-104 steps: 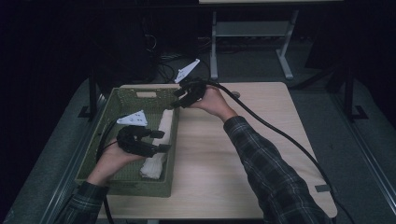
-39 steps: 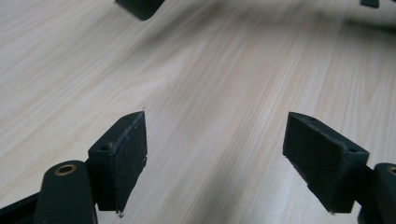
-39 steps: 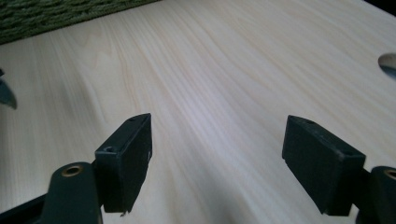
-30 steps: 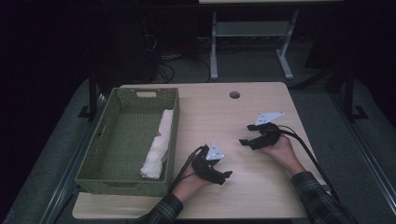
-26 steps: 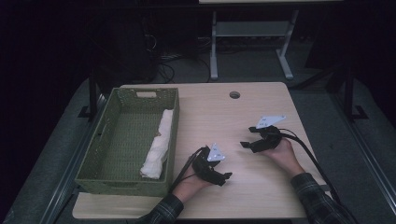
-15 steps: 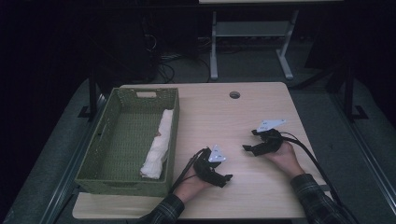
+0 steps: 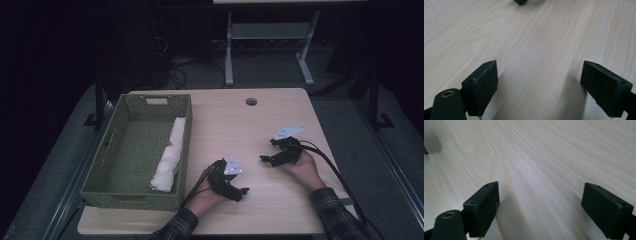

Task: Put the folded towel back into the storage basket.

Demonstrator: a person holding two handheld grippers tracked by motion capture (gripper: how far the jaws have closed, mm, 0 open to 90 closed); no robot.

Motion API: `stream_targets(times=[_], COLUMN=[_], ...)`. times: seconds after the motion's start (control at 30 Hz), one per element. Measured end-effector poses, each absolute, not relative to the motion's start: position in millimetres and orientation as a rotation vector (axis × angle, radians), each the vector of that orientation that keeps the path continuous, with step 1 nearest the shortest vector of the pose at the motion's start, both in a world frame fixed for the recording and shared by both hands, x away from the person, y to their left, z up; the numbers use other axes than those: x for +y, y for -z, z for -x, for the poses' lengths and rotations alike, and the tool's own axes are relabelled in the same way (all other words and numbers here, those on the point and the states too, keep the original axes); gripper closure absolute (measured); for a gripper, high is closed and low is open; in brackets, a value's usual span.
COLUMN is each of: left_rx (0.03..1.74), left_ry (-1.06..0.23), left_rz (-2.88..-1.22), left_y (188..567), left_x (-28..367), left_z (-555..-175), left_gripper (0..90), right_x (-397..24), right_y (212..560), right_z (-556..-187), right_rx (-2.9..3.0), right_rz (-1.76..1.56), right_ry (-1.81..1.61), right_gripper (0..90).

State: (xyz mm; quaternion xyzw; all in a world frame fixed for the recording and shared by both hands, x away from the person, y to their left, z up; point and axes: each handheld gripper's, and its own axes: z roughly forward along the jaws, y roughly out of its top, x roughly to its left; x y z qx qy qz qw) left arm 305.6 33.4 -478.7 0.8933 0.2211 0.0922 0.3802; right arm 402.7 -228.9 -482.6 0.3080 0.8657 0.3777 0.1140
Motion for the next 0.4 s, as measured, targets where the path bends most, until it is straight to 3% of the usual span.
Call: stream_targets(times=[0.4], left_rx=[0.575], left_ry=[-0.239], left_rz=[-2.277], left_y=[478.9], left_x=[33.1], left_z=[-306.8], left_gripper=[13.7], right_x=[-229.0], right_y=[482.7], right_z=[-402.9], right_rx=[2.538], right_rz=[-0.895], right_ry=[-1.11], right_gripper=[14.4])
